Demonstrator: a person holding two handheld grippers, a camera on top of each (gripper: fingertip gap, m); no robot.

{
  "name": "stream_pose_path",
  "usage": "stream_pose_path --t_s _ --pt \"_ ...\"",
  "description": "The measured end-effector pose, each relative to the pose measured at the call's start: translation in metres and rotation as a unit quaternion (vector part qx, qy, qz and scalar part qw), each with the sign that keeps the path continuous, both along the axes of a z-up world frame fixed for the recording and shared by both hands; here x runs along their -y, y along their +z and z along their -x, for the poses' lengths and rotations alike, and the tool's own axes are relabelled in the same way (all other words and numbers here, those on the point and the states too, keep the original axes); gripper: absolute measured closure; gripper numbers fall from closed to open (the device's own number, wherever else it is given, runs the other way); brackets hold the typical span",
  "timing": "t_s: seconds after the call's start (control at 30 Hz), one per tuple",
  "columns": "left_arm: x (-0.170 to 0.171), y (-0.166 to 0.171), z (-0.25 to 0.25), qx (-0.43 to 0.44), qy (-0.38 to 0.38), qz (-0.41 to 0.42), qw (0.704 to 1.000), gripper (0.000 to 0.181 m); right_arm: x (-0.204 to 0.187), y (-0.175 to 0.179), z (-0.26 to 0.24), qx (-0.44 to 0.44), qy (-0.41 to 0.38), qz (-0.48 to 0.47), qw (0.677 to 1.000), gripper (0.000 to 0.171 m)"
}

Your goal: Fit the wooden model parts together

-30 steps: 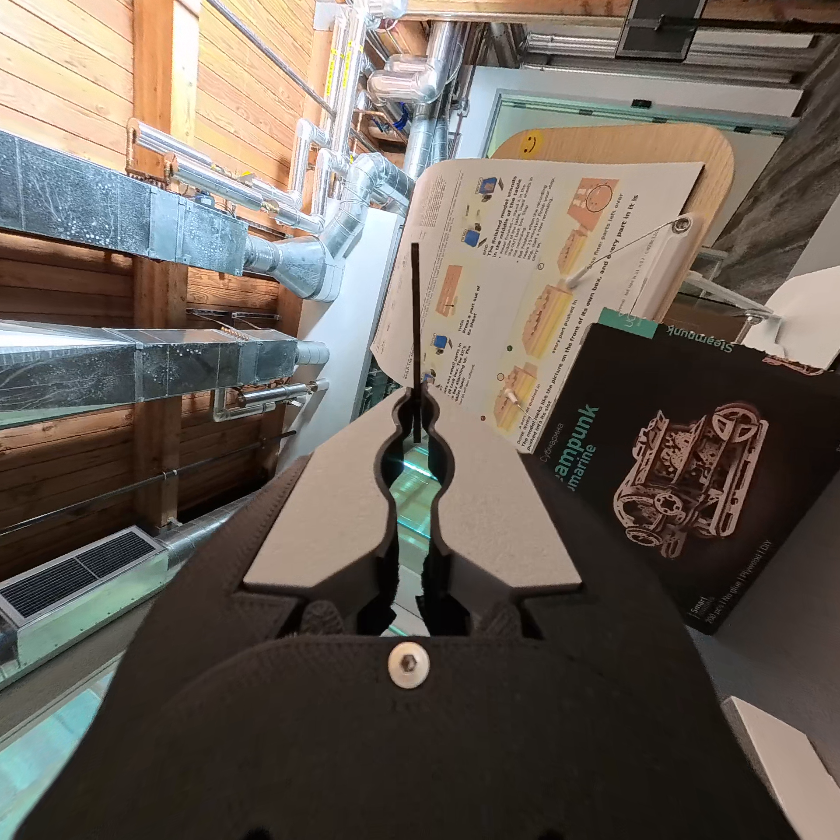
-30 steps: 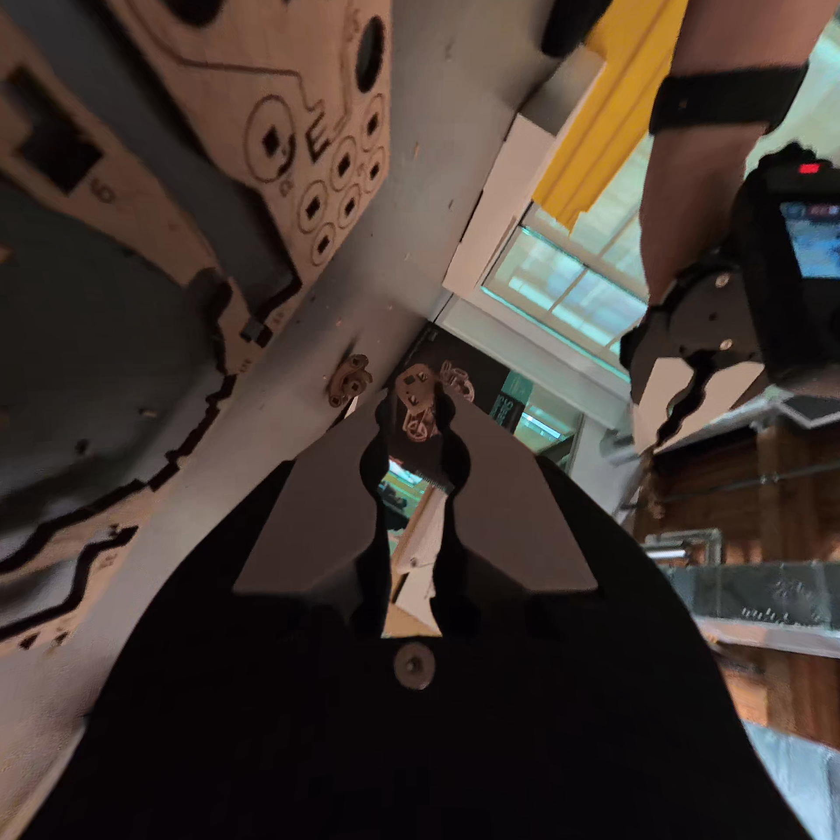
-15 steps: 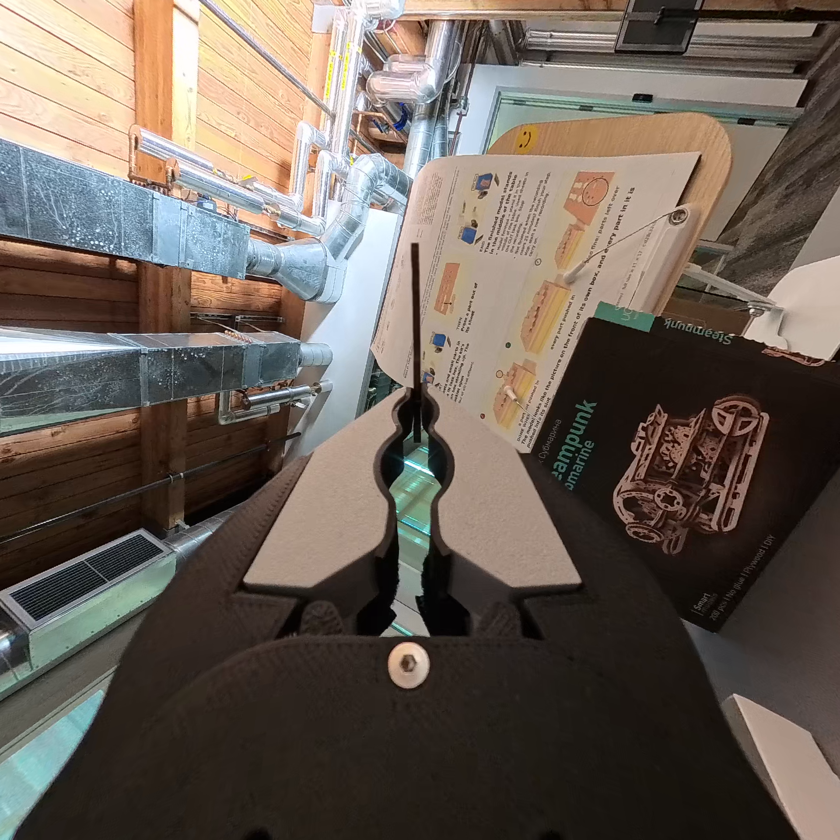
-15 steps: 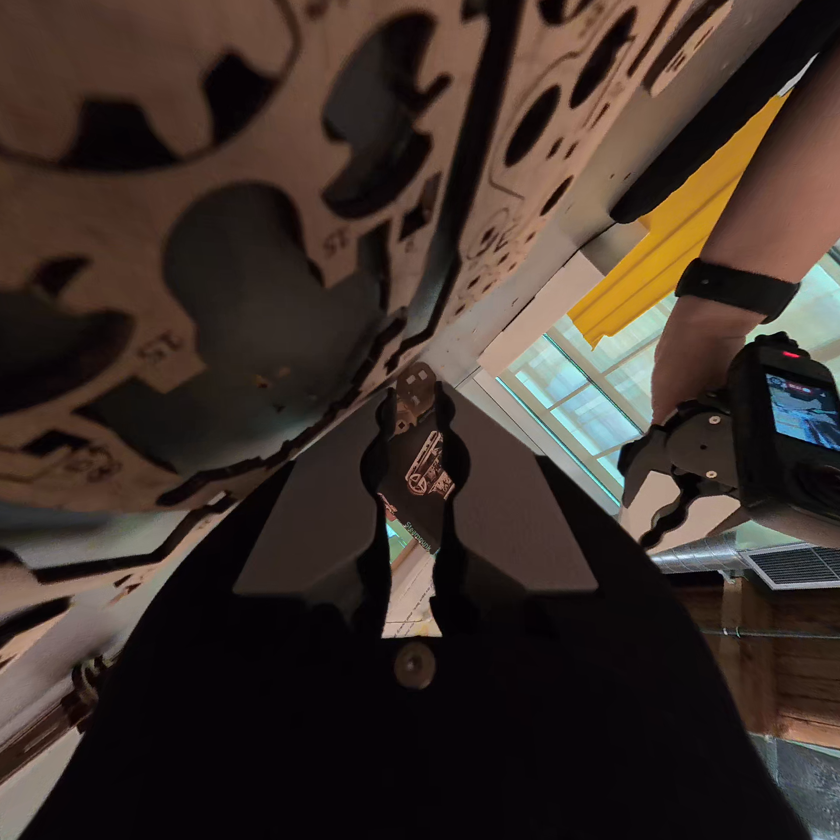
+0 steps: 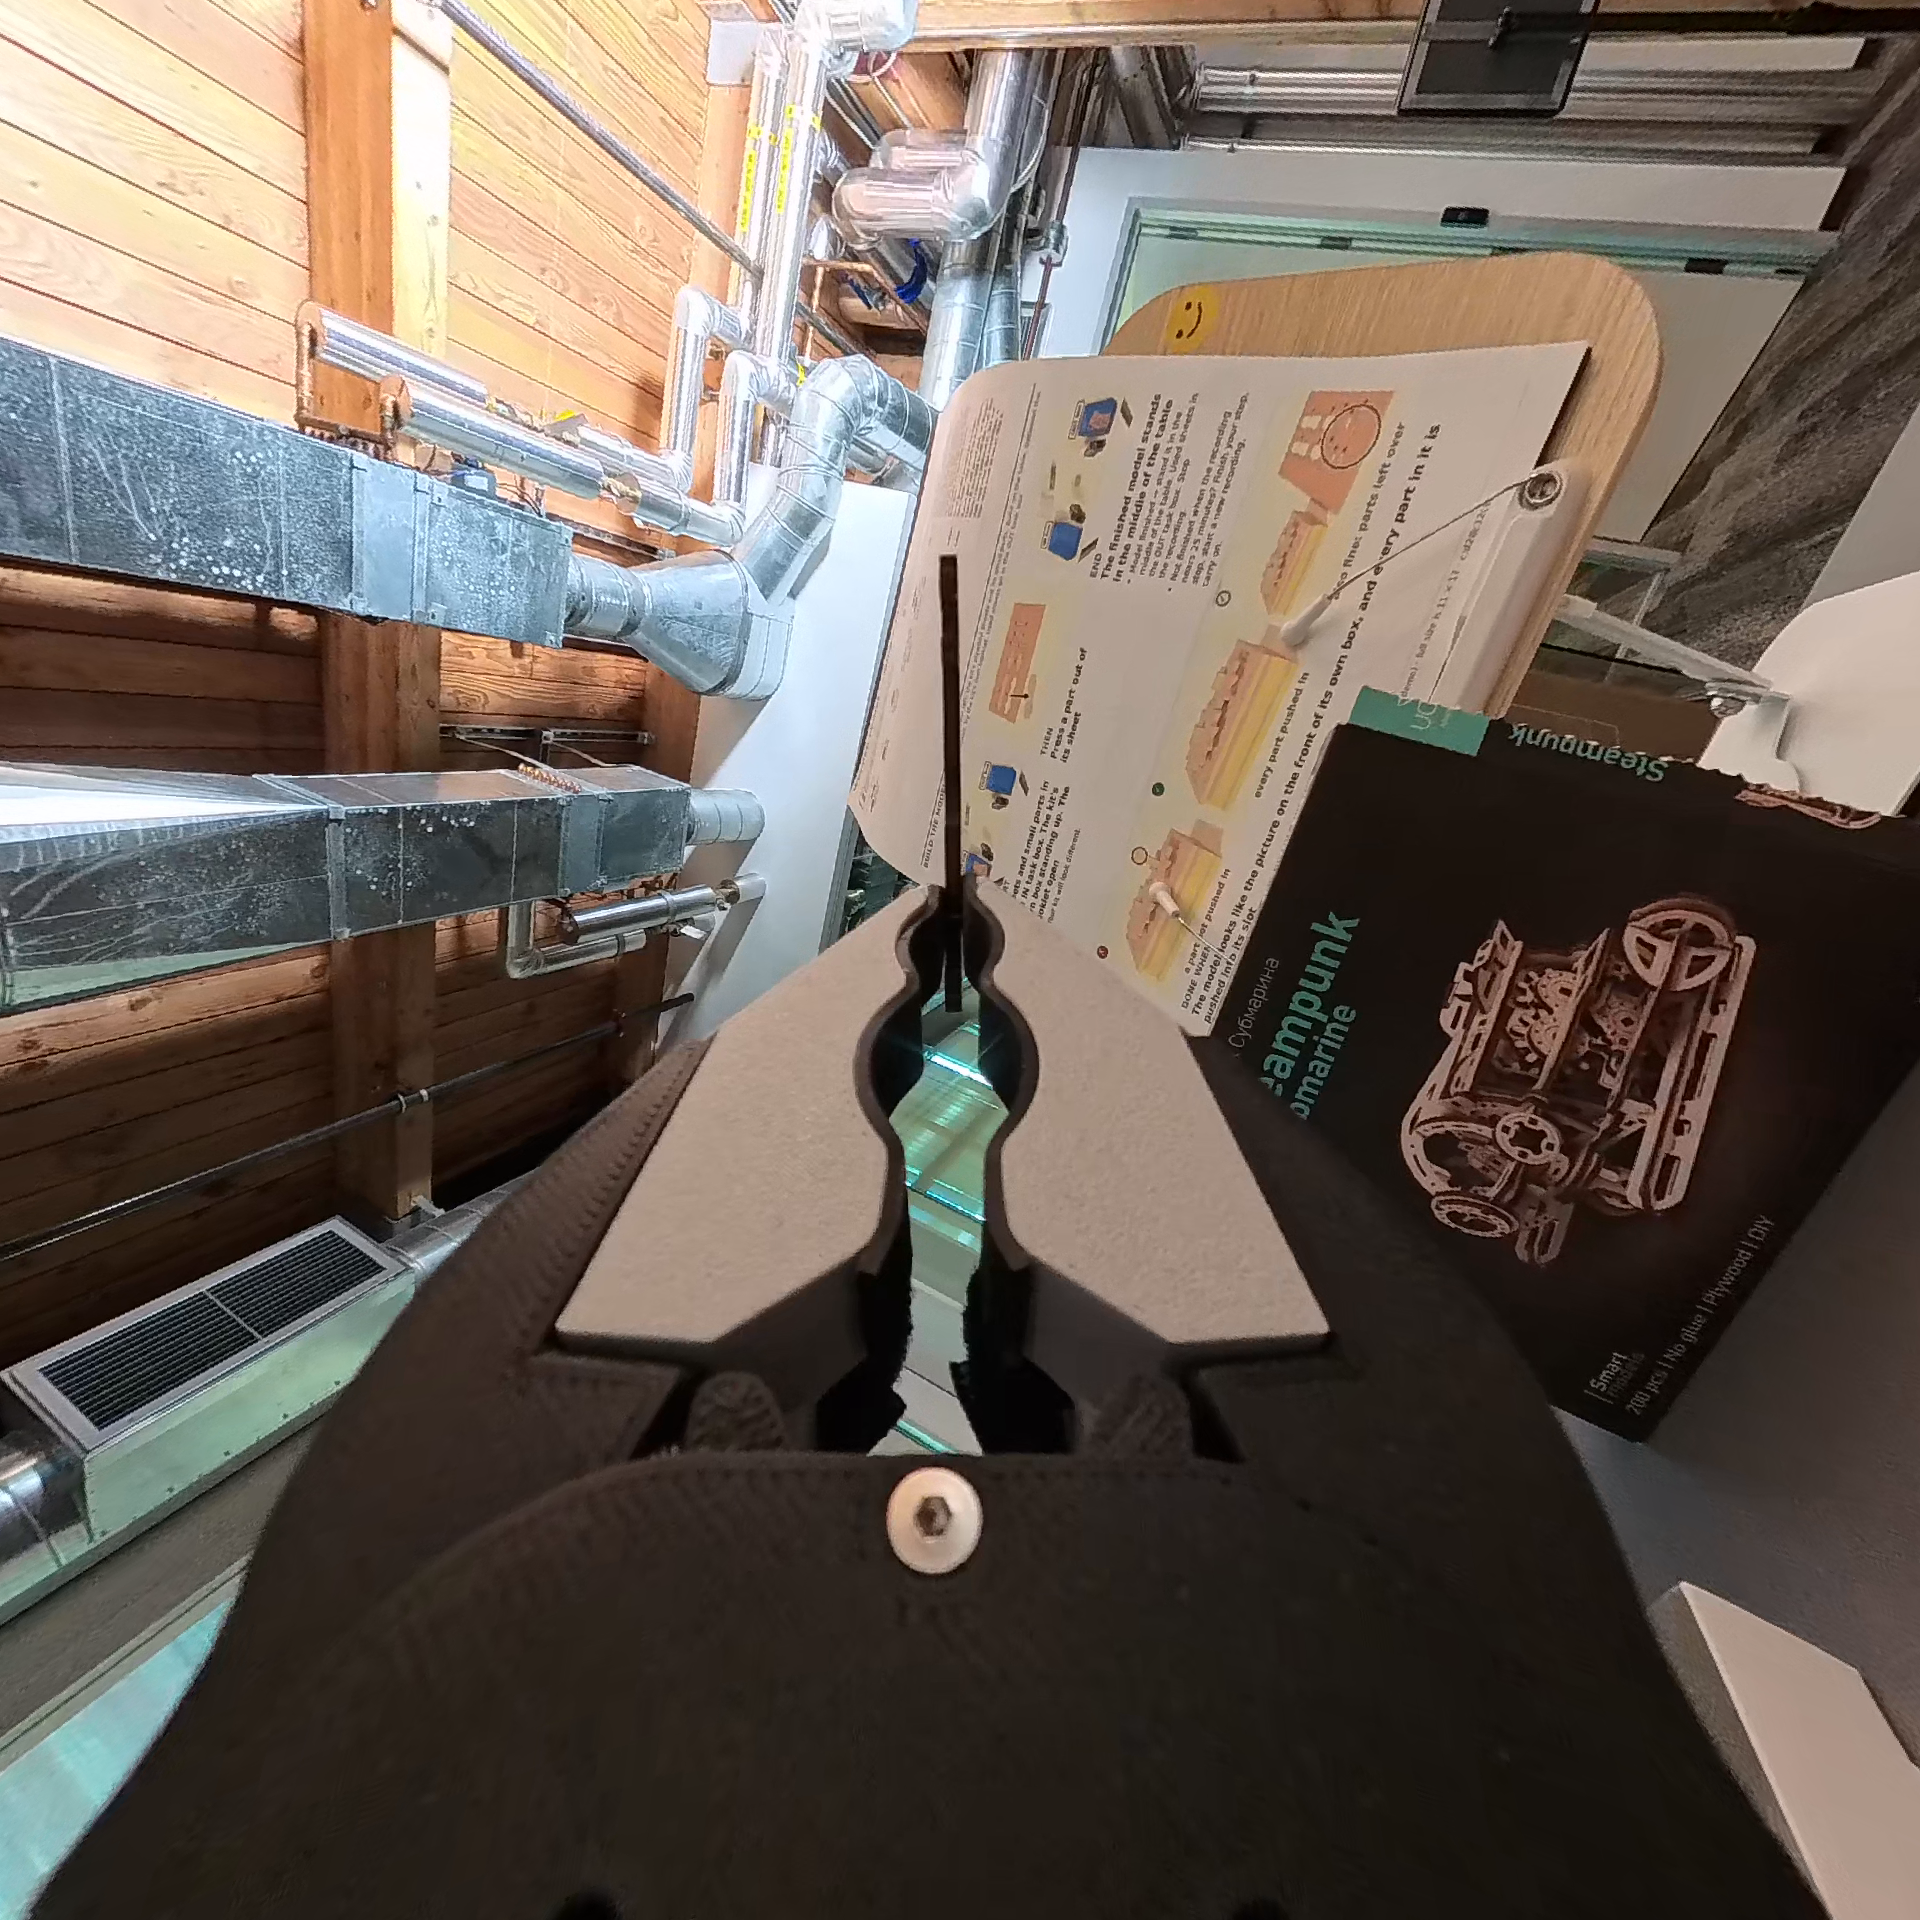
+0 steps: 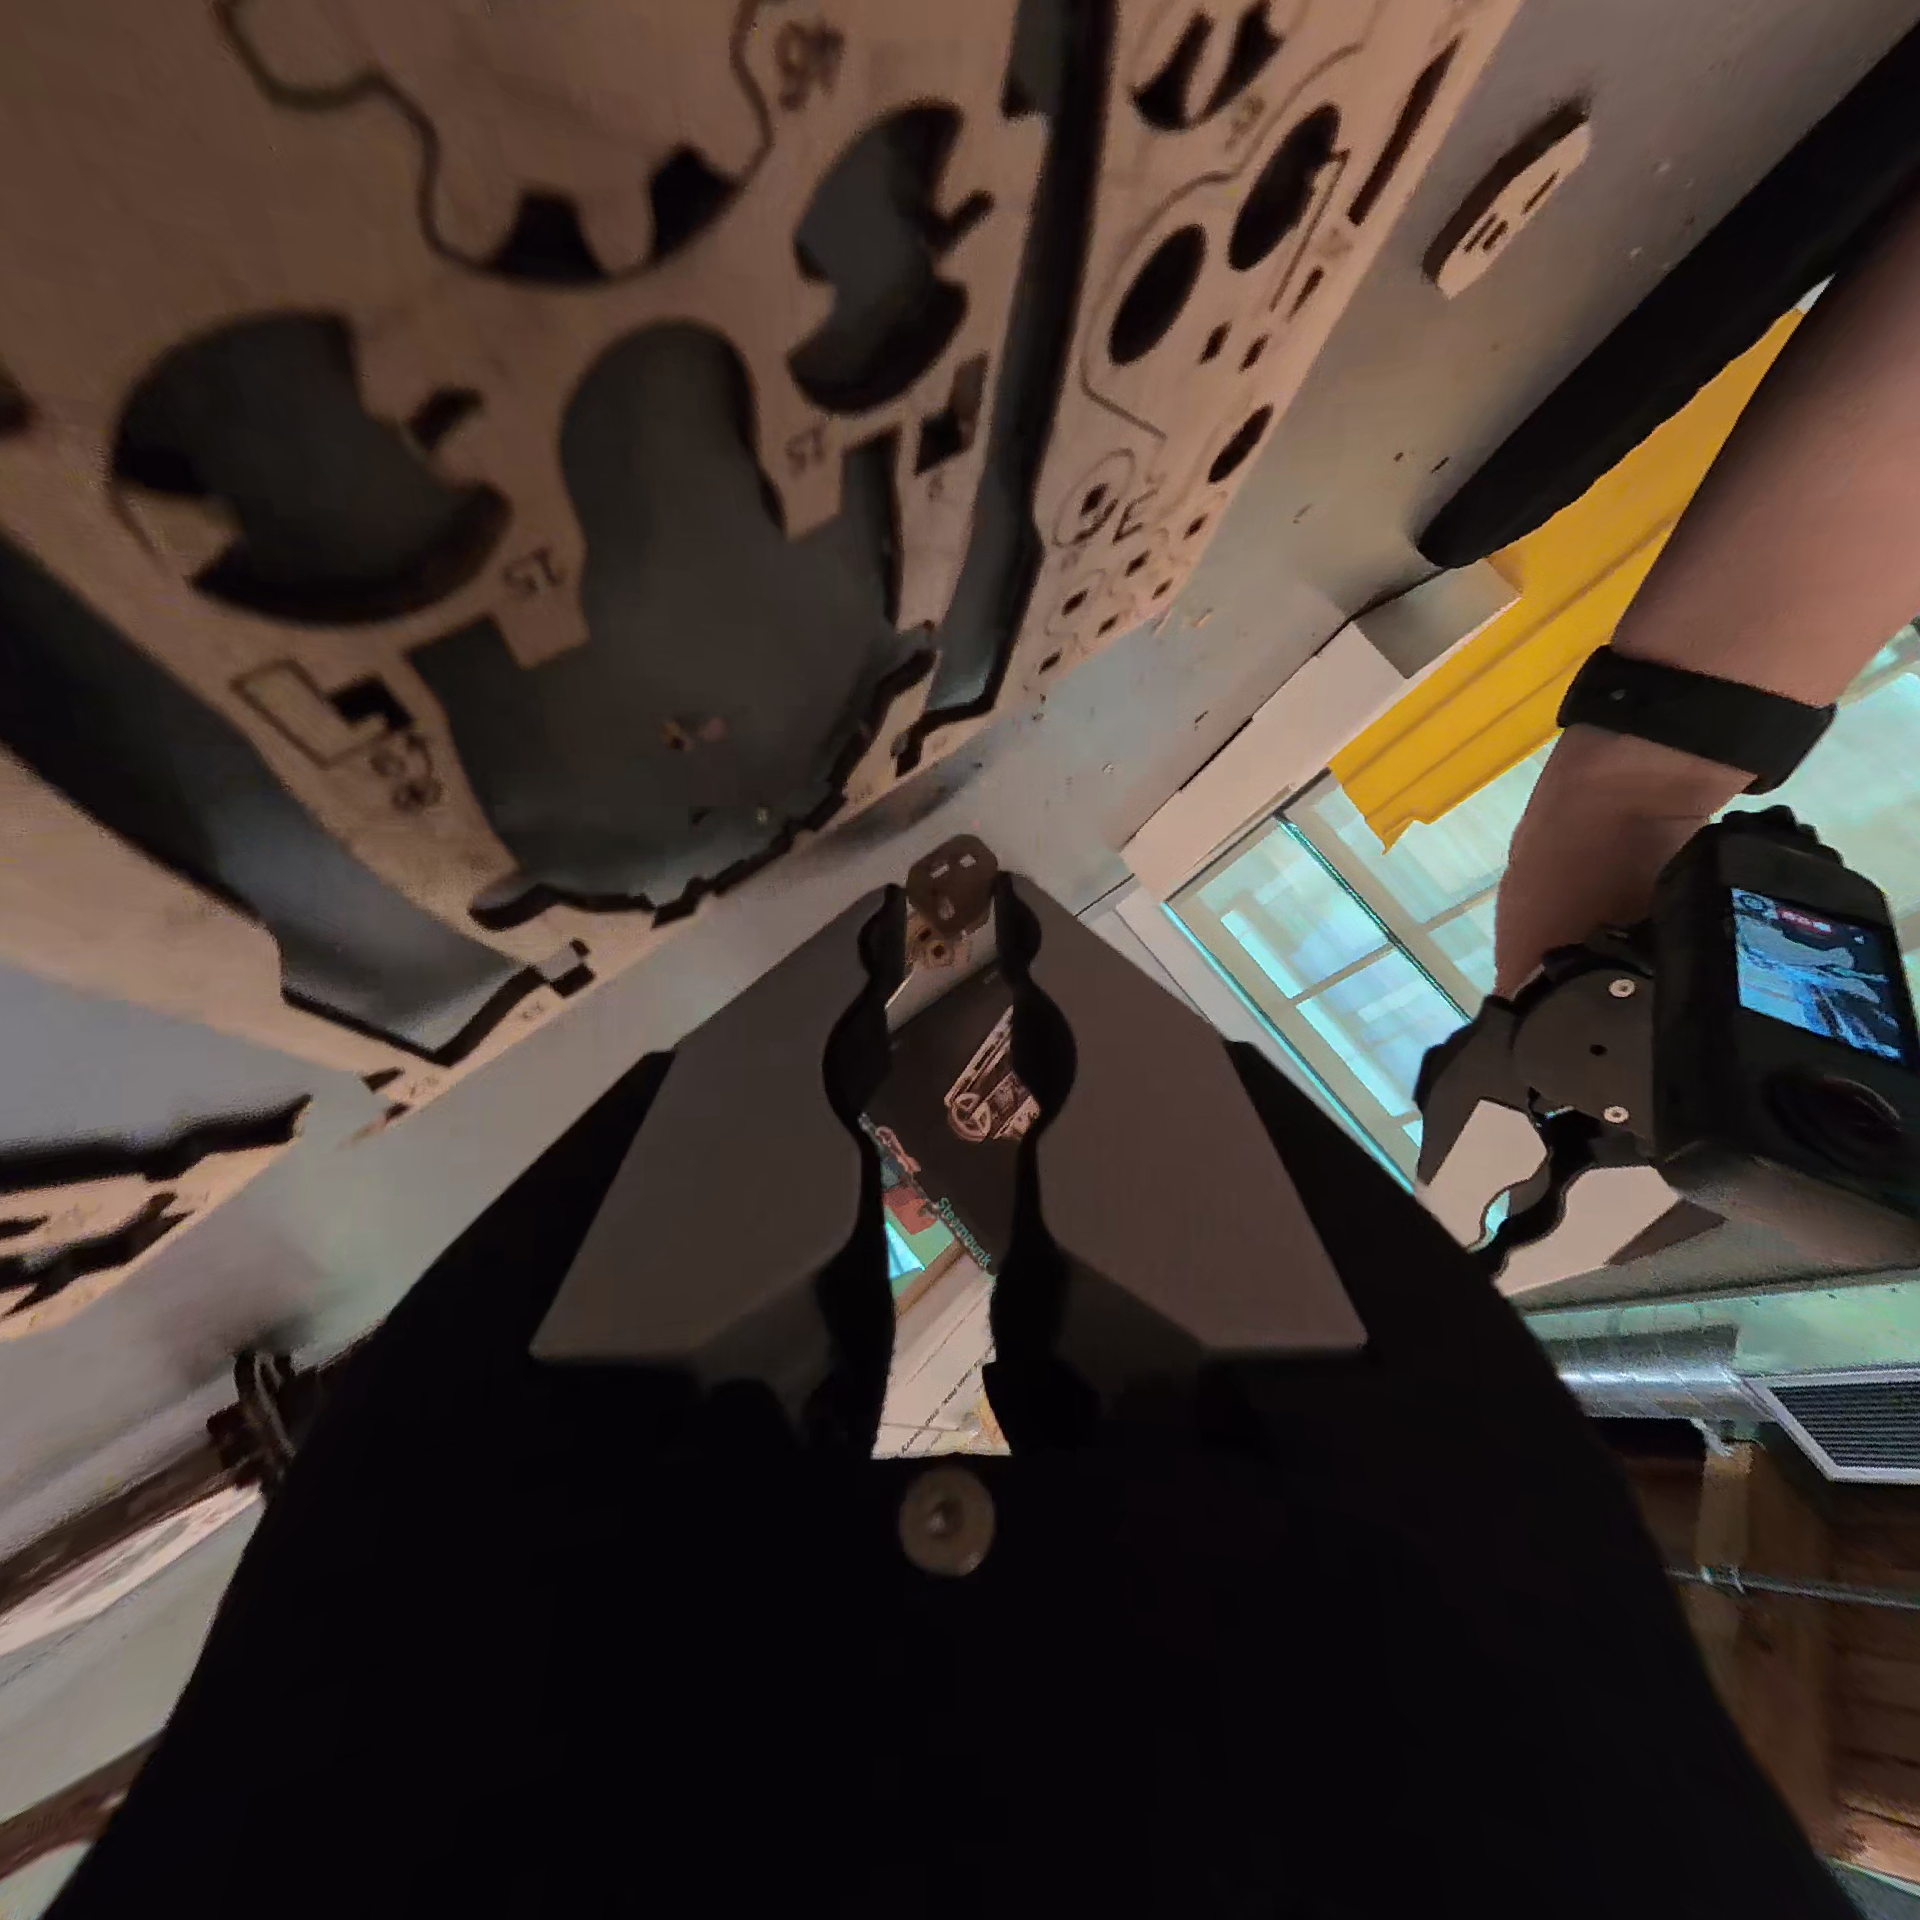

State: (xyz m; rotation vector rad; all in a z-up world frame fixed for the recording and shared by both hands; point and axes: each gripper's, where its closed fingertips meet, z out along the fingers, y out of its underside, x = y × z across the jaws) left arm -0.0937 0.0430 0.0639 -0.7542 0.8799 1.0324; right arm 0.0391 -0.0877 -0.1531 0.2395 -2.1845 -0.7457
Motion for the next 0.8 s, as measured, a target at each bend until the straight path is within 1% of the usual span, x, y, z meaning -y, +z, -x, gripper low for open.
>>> stream_pose_path --t_s 0.13,0.3,0.37,0.4,0.43,0.47,0.5,0.53,0.57,0.6,0.63,0.67,0.7,0.73,0.77,0.8 --pt "0.001 0.001 0.000 0.001 -0.001 -0.002 1.000 0.181 0.000 0.003 -0.009 0.011 -0.017 0.010 1.000 0.154" --pt "0.003 0.004 0.000 0.005 -0.003 -0.005 1.000 0.181 0.001 -0.002 -0.018 0.018 -0.043 0.026 0.999 0.154" --pt "0.004 0.005 0.000 0.006 -0.004 -0.006 1.000 0.181 -0.004 0.007 -0.020 -0.012 -0.096 0.062 0.993 0.154" --pt "0.004 0.006 0.000 0.007 -0.004 -0.006 1.000 0.181 -0.008 0.013 -0.022 -0.034 -0.146 0.103 0.983 0.154" --pt "0.004 0.006 0.001 0.008 -0.004 -0.006 1.000 0.181 -0.013 0.021 -0.024 -0.067 -0.205 0.155 0.964 0.154" --pt "0.003 0.007 0.002 0.010 -0.003 -0.004 1.000 0.181 -0.016 0.028 -0.025 -0.105 -0.269 0.218 0.932 0.155" --pt "0.003 0.008 0.002 0.013 -0.003 -0.003 1.000 0.181 -0.019 0.034 -0.027 -0.142 -0.341 0.289 0.883 0.161" --pt "0.003 0.008 0.003 0.016 -0.004 -0.002 1.000 0.181 -0.026 0.042 -0.029 -0.196 -0.422 0.353 0.812 0.161" --pt "0.003 0.009 0.004 0.019 -0.005 0.000 1.000 0.181 -0.027 0.042 -0.032 -0.231 -0.501 0.425 0.717 0.150" --pt "0.003 0.010 0.005 0.022 -0.004 0.001 1.000 0.181 -0.023 0.039 -0.033 -0.248 -0.566 0.496 0.610 0.140" --pt "0.002 0.011 0.005 0.025 -0.004 0.004 1.000 0.181 -0.014 0.034 -0.032 -0.256 -0.611 0.558 0.500 0.137" --pt "0.003 0.011 0.006 0.028 -0.004 0.005 1.000 0.181 0.006 0.029 -0.023 -0.233 -0.616 0.633 0.407 0.134" --pt "0.003 0.012 0.005 0.030 -0.005 0.006 1.000 0.181 0.018 0.028 -0.015 -0.226 -0.609 0.682 0.335 0.131" --pt "0.004 0.013 0.005 0.031 -0.007 0.005 0.999 0.181 0.021 0.024 -0.012 -0.233 -0.605 0.702 0.295 0.128" --pt "0.005 0.014 0.004 0.031 -0.008 0.004 0.999 0.181 0.019 0.019 -0.012 -0.249 -0.601 0.704 0.286 0.135" --pt "0.006 0.016 0.003 0.032 -0.010 0.005 0.999 0.181 0.011 0.013 -0.017 -0.276 -0.610 0.682 0.294 0.139"
